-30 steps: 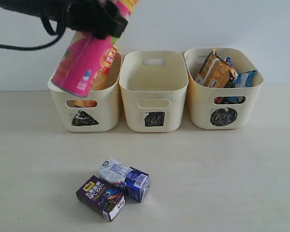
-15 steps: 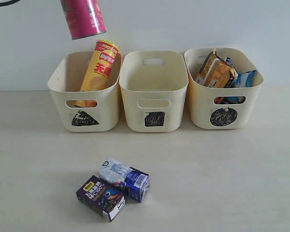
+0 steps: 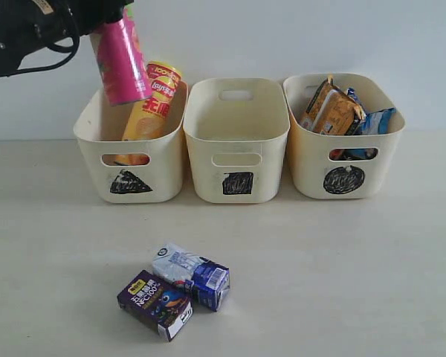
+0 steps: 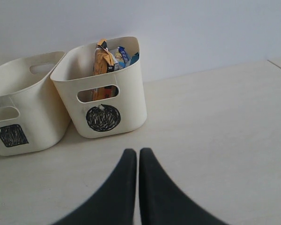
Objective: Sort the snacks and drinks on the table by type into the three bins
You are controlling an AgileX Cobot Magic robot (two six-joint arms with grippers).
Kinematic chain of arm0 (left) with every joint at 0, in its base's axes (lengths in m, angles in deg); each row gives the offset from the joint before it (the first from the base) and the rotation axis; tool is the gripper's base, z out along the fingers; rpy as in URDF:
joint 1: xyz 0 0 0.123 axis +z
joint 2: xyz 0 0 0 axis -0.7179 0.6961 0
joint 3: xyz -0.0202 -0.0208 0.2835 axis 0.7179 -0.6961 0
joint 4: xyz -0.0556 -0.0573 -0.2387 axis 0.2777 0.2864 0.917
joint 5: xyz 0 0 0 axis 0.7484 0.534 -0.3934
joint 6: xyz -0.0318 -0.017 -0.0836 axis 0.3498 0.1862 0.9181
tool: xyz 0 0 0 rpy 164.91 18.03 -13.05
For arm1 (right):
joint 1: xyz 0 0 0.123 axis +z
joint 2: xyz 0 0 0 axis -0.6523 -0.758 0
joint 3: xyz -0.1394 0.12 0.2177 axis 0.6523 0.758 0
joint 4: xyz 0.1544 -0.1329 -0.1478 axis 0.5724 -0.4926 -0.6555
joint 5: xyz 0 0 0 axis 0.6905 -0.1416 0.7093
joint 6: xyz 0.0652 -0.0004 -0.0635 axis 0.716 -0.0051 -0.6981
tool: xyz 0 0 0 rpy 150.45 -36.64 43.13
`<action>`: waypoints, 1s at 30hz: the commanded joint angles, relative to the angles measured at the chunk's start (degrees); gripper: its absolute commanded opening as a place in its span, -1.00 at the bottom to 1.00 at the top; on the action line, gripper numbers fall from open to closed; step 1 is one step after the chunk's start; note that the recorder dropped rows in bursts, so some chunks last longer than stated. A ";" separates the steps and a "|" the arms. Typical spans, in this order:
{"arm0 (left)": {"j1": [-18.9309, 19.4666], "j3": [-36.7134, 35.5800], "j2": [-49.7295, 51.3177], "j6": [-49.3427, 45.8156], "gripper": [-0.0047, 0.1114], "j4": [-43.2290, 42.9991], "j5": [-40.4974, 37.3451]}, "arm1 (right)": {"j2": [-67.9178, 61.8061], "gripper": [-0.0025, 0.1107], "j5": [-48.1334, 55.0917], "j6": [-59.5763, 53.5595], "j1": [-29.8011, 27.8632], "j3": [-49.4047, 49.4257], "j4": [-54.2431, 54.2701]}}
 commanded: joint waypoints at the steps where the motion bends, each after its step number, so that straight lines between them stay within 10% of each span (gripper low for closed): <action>1: 0.97 -0.05 1.89 -1.41 -0.84 0.32 1.83 | -0.04 -0.96 0.03 0.00 0.12 -0.07 -0.36; 9: 1.65 -0.05 4.91 -3.97 -0.77 0.32 1.37 | -0.04 -0.96 0.03 0.00 0.12 -0.07 -0.36; 22: 1.98 -0.05 6.63 -6.97 0.50 0.32 -1.10 | -0.04 -0.96 0.03 0.00 0.12 -0.07 -0.36; 30: 2.12 -0.05 2.69 -6.97 0.49 0.09 -3.34 | -0.04 -0.96 0.03 0.14 0.12 -0.07 -0.36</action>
